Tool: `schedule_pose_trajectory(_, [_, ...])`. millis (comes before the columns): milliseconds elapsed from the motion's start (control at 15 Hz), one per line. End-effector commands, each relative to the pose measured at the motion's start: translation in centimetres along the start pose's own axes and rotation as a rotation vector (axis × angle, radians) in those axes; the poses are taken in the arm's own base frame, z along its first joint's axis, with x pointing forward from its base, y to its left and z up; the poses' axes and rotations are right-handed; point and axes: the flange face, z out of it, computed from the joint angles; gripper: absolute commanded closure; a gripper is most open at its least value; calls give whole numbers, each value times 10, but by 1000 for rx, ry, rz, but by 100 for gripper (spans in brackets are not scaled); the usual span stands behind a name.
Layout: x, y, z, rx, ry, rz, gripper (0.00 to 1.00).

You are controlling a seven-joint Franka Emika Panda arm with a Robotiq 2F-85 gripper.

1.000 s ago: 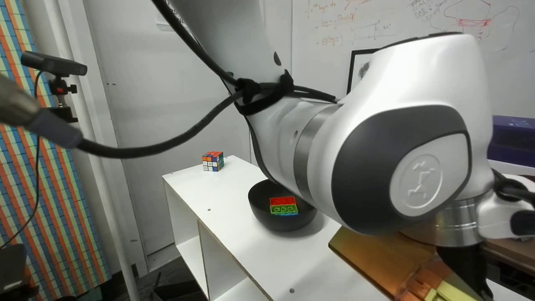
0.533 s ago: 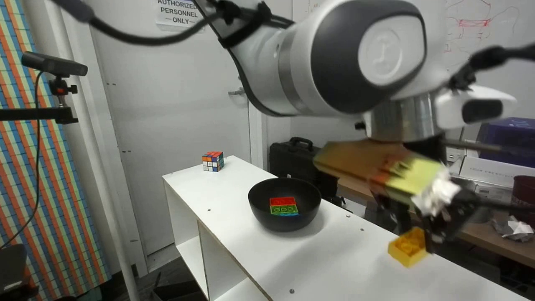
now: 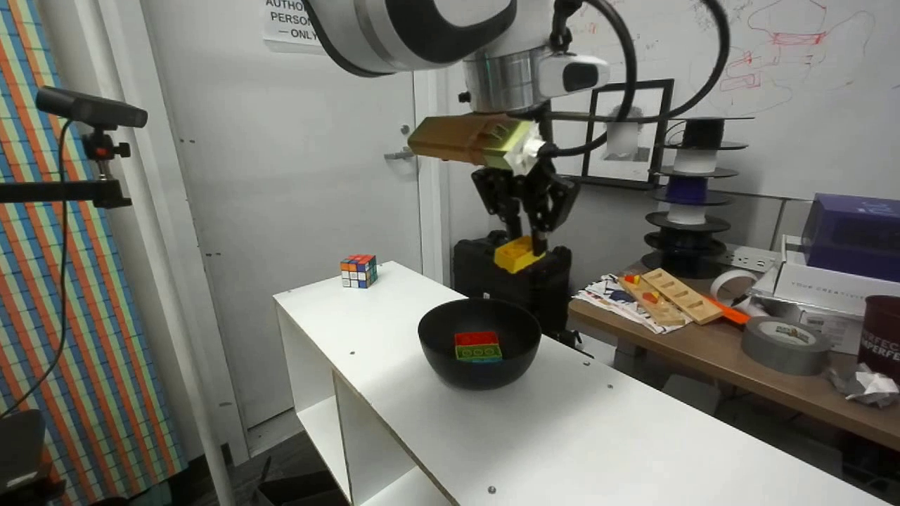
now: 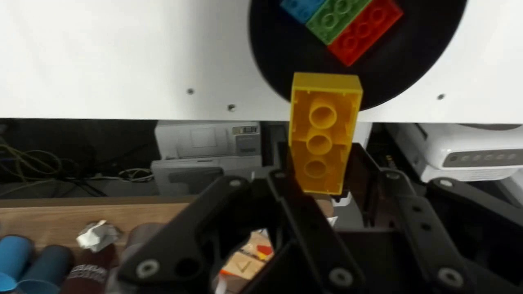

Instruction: Put the LEGO blocks in the bowl

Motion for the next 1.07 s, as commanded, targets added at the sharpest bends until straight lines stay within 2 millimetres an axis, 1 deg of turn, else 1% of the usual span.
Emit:
schedule_pose_trajectory(0, [-14, -20, 36, 70, -74, -62, 88])
schedule_pose_trajectory(133, [-25, -17, 60, 75, -100, -96, 88])
schedule_pose_trajectory(200, [-30, -18, 70, 101, -108, -118, 46])
schedule_pose_trajectory(267, [-33, -19, 77, 128, -112, -140, 38])
schedule_pose_trajectory(400, [-38, -23, 83, 209, -103, -183, 24])
schedule_pose_trajectory(467, [-38, -31, 78, 244, -102, -205, 15])
schedule_pose_trajectory(533, [-38, -37, 74, 267, -102, -219, 8])
schedule_pose_trajectory(600, [-37, -43, 61, 291, -103, -240, 2])
schedule_pose_trajectory(667, [-37, -51, 48, 287, -104, -257, 0])
schedule_pose_trajectory(733, [-36, -60, 31, 269, -89, -266, 0])
schedule_pose_trajectory(867, [-37, -71, -10, 202, -75, -303, 0])
schedule_pose_trajectory(1000, [-36, -82, -49, 184, -69, -302, 0])
